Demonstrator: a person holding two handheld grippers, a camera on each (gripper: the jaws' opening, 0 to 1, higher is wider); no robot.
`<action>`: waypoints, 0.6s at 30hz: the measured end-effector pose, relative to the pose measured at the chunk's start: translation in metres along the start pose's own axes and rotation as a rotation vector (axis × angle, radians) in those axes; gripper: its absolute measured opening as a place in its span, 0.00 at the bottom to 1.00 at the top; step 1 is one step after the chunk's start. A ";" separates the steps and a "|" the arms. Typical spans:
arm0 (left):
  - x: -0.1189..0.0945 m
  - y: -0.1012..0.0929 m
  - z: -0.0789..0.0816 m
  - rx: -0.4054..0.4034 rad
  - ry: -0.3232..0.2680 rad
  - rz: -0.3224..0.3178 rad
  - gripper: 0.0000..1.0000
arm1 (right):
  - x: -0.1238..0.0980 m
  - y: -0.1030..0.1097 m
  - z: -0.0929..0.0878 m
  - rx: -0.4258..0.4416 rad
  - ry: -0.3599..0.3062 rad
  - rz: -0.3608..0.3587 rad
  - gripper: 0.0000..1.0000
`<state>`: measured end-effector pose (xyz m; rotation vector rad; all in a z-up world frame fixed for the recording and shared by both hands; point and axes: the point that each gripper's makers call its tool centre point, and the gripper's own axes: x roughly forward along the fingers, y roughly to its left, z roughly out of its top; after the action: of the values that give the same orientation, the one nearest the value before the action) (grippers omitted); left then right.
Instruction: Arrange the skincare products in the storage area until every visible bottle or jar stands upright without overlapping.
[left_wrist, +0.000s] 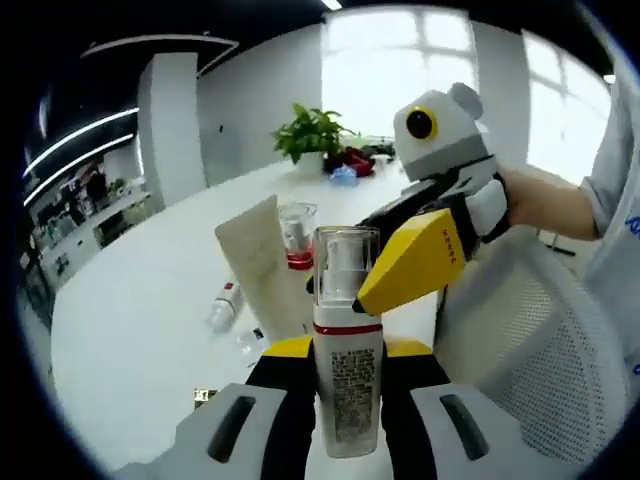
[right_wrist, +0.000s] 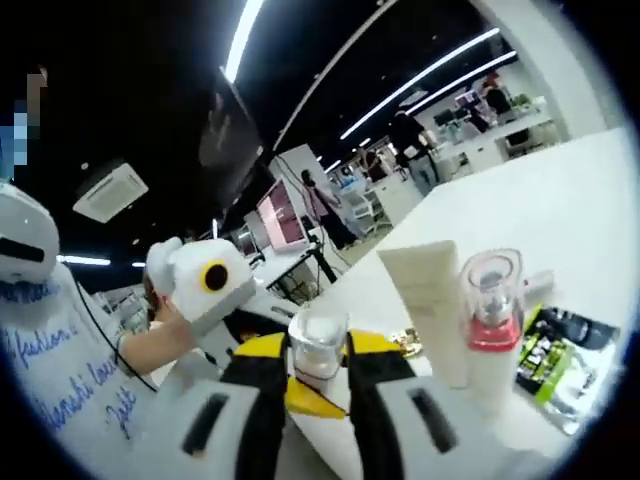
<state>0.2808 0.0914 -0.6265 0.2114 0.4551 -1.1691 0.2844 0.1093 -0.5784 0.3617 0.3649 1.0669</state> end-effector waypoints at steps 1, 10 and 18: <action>-0.001 -0.005 0.001 -0.022 -0.008 -0.036 0.20 | -0.001 0.001 0.003 -0.002 -0.015 0.012 0.23; -0.003 -0.027 0.011 -0.187 -0.073 -0.223 0.20 | 0.000 0.016 0.013 -0.022 -0.050 0.088 0.24; 0.007 -0.026 0.002 -0.119 -0.035 -0.170 0.20 | 0.003 0.010 0.006 -0.050 0.005 0.030 0.22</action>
<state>0.2599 0.0752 -0.6255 0.0492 0.5178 -1.3055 0.2806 0.1162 -0.5691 0.3212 0.3376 1.1043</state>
